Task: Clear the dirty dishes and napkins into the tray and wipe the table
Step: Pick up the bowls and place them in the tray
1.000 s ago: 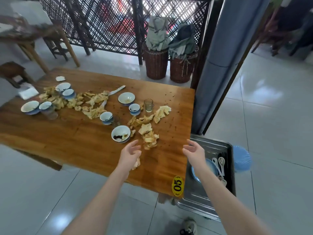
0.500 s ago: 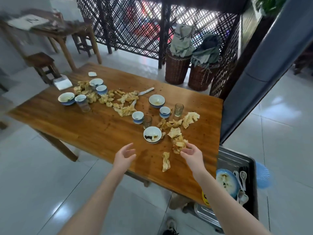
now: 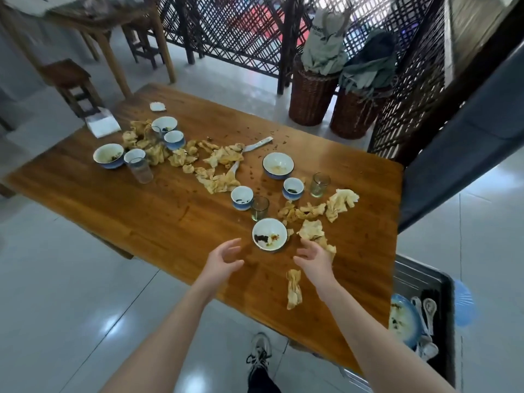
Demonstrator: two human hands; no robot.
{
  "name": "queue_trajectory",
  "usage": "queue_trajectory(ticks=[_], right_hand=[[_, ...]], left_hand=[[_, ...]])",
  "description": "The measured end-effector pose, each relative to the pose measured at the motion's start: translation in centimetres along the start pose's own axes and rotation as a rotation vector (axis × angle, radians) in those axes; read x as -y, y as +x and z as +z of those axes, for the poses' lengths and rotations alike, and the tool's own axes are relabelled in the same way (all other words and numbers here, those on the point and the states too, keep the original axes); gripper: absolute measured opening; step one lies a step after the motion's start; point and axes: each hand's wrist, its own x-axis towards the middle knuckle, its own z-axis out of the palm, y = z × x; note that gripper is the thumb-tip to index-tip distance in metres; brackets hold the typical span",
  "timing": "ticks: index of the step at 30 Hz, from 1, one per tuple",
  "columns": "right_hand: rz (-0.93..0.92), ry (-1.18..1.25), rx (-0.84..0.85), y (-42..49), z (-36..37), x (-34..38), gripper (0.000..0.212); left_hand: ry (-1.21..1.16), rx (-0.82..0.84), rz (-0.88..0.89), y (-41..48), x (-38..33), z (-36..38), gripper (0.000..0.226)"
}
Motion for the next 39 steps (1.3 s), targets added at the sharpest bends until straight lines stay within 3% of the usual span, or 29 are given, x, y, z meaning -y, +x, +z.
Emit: queue_trajectory(ticks=[17, 24, 34, 39], right_hand=[[0.067, -0.049, 0.101, 5.7, 3.3, 0.7, 0.066], [0.048, 0.01, -0.021, 5.0, 0.9, 1.1, 0.06], [-0.013, 0.118, -0.186, 6.5, -2.6, 6.4, 0.051], [-0.035, 0.123, -0.181, 9.5, -1.9, 10.4, 0.062]], left_hand=[[-0.006, 0.166, -0.057, 6.7, -0.4, 2.7, 0.081], [-0.035, 0.224, -0.035, 7.1, -2.5, 3.7, 0.078], [0.043, 0.398, 0.133, 12.1, -9.6, 4.5, 0.08], [0.085, 0.371, 0.16, 16.4, -12.6, 2.6, 0.078]])
